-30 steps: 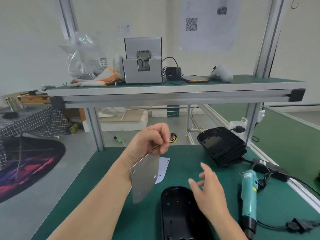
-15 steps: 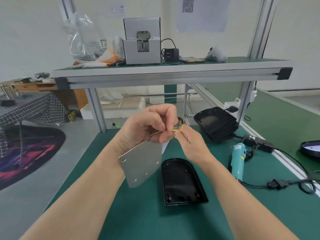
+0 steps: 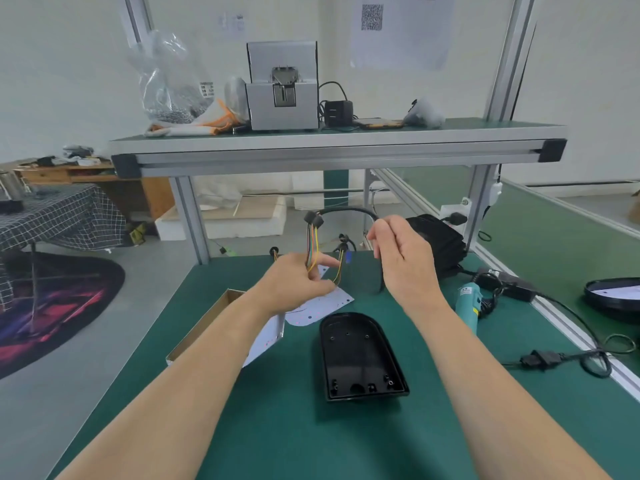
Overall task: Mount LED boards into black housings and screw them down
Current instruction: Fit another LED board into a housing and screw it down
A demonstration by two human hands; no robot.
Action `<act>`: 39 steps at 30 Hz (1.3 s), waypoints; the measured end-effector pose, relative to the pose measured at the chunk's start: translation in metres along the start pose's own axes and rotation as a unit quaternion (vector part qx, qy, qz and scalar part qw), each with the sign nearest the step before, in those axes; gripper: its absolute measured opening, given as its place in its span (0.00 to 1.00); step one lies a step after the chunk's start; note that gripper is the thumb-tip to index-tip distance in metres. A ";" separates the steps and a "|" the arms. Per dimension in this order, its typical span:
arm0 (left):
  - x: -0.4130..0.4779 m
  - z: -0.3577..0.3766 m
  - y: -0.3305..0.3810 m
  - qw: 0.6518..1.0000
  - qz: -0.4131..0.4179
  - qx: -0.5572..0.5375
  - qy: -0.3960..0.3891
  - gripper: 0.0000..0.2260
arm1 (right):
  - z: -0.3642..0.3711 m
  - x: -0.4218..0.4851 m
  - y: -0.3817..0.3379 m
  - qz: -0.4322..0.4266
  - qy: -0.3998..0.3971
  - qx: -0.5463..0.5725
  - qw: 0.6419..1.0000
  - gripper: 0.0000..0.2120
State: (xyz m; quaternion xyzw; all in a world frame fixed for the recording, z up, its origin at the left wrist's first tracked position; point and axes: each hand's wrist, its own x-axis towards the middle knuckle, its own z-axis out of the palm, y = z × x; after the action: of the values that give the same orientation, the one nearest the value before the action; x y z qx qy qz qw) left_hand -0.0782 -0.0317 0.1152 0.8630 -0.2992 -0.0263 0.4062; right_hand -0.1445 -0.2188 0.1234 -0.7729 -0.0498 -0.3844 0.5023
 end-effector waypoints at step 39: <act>0.025 0.027 -0.032 0.964 -0.257 -0.048 -0.053 0.06 | -0.023 -0.029 0.049 0.217 -0.102 0.009 0.971 0.10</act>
State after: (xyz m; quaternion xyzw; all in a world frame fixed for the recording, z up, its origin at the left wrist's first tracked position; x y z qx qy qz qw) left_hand -0.0496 -0.0477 0.0788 0.8876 -0.0869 -0.1899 0.4105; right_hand -0.1548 -0.2527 0.0730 -0.7956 0.0651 -0.1850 0.5732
